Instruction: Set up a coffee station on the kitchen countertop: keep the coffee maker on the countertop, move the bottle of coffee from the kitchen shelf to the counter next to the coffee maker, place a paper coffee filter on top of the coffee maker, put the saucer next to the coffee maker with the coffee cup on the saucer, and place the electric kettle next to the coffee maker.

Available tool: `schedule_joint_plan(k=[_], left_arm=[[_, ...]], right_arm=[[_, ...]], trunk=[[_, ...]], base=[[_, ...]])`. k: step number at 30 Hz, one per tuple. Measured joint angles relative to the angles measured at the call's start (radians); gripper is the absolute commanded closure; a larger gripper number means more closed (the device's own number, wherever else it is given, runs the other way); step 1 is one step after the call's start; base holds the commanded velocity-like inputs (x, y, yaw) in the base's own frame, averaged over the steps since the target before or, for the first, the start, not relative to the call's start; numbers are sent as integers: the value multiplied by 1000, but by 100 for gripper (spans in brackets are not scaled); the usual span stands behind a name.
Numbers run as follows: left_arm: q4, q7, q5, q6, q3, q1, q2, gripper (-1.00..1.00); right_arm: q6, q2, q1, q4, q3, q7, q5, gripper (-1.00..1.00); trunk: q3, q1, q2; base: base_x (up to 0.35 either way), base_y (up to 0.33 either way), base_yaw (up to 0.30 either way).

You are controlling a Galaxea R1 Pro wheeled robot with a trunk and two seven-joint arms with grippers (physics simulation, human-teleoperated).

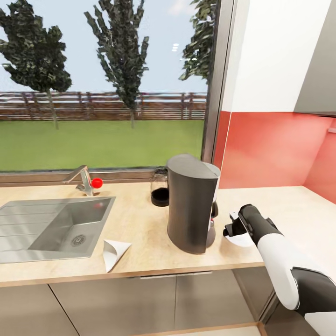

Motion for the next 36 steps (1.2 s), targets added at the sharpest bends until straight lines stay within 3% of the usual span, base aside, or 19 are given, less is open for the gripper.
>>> schedule_joint_plan(k=[36], left_arm=[[1,0,-1,0,1,0,-1,-100]], right_arm=[[-27,0,0,45,-1,-28,0,100]], trunk=[[-113,138,-253]], base=[[0,0,0]])
